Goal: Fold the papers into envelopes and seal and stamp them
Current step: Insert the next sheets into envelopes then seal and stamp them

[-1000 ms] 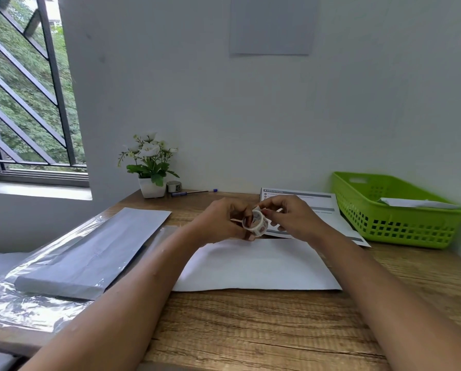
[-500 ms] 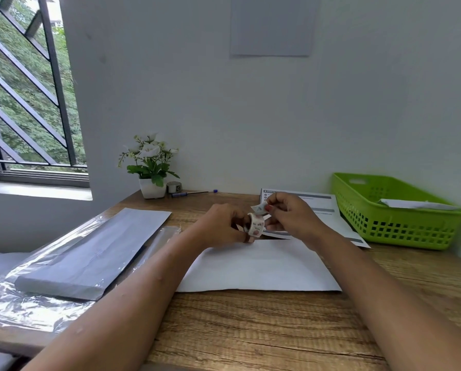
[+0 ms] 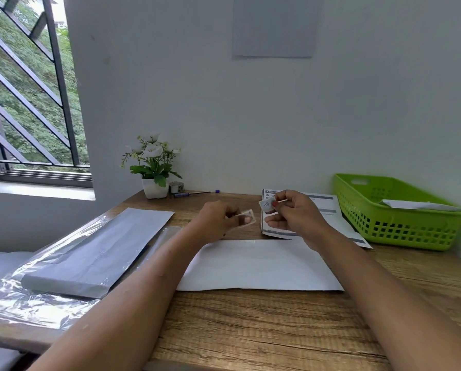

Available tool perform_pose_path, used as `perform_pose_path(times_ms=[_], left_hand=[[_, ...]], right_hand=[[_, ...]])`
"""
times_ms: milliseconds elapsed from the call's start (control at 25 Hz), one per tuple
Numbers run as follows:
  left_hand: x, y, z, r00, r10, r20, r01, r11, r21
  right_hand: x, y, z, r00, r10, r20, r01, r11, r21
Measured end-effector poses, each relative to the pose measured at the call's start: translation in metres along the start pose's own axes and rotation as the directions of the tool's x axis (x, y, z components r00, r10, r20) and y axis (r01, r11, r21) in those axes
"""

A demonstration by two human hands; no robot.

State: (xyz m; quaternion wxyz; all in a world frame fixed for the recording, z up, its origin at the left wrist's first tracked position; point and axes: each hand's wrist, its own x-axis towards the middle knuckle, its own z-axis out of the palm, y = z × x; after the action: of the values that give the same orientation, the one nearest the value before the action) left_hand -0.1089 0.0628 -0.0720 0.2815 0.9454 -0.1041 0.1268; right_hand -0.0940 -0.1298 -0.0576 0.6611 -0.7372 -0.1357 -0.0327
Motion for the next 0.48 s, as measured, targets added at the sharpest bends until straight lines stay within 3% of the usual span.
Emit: perform_pose_path(times_ms=[80,480], left_hand=[[0.0,-0.007,-0.006,0.999,-0.032,-0.04,0.036,0.992,0.123],[0.003,-0.033,-0.005,0.952,-0.211,-0.224,0.266,0.93,0.253]], right_hand=[[-0.001,-0.001,-0.001,1.0,-0.001,-0.01,0.001,1.0,0.01],[-0.003,-0.003,-0.003,0.999,0.031,0.04,-0.035,0.994,0.106]])
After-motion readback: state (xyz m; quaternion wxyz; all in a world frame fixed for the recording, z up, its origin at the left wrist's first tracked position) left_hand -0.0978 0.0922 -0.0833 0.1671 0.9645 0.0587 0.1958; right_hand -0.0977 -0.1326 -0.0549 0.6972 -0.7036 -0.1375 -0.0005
